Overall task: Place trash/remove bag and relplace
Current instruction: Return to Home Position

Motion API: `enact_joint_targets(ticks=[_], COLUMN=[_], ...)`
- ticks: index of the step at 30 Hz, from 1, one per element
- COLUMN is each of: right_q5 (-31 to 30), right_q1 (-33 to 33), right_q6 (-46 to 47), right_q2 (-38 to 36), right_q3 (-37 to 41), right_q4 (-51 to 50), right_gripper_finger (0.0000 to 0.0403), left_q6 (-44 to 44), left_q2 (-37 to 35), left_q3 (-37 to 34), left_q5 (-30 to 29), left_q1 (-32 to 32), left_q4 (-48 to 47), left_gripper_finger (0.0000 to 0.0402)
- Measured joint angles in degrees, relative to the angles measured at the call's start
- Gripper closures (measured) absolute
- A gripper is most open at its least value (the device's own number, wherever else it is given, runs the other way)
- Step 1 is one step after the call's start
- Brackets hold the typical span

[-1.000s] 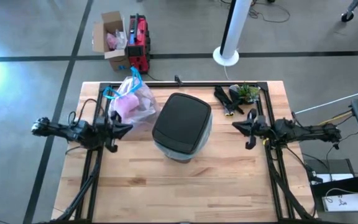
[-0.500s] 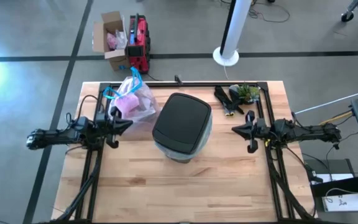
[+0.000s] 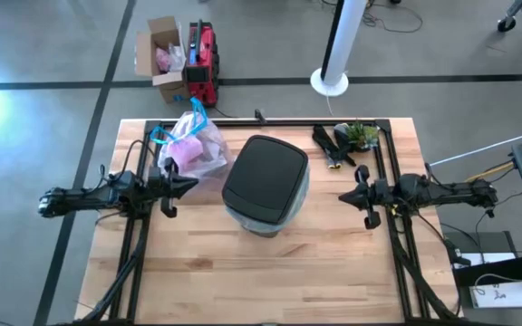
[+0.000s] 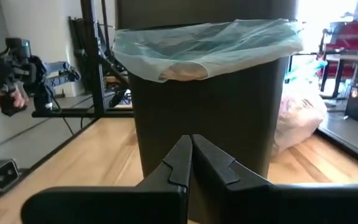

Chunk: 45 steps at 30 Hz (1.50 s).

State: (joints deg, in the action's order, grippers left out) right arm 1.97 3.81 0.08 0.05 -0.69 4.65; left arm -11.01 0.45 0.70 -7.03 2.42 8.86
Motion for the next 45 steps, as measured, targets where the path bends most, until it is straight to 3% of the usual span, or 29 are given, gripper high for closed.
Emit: enact_joint_targets(ticks=[6, 8, 17, 22, 30, 32, 38, 45], right_q5=[-13.52, -15.4, -15.48, -15.48, -15.49, -15.49, -15.49, -15.49], right_q1=[0.0, 0.0, 0.0, 0.0, 0.0, 0.0, 0.0, -0.6], right_q6=[-0.82, 1.08, 7.8, 4.92, 1.33, 1.37, 1.37, 1.35], right_q2=[0.11, 0.09, 0.58, 0.69, 0.86, 0.86, 0.75, 0.72], right_q3=[0.02, 0.02, 0.02, 0.02, 0.02, 0.02, 0.02, 0.04], right_q4=[-1.67, -1.47, -1.61, -1.66, -1.74, -1.75, -1.78, -1.79], right_gripper_finger=[0.0403, 0.0403, 0.0403, 0.0403, 0.0403, 0.0403, 0.0403, 0.0403], left_q6=[-4.91, -4.59, -1.66, 1.5, 5.57, 3.89, -11.92, -8.01], left_q2=[0.09, 0.73, 2.82, 4.33, 4.73, 5.03, 7.03, 9.33], left_q3=[2.32, 3.02, -0.09, -0.09, -0.09, -0.09, -0.09, -0.12], left_q5=[-0.42, -1.66, -3.52, -8.24, -8.48, -8.48, -8.48, -8.47], left_q1=[-0.12, -0.13, -2.54, -3.78, -3.89, -3.89, -3.89, -3.89], left_q4=[0.18, 0.16, 5.1, 3.86, 4.33, 3.39, 2.51, 2.44], left_gripper_finger=[0.0397, 0.0397, 0.0397, 0.0397, 0.0397, 0.0397, 0.0397, 0.0397])
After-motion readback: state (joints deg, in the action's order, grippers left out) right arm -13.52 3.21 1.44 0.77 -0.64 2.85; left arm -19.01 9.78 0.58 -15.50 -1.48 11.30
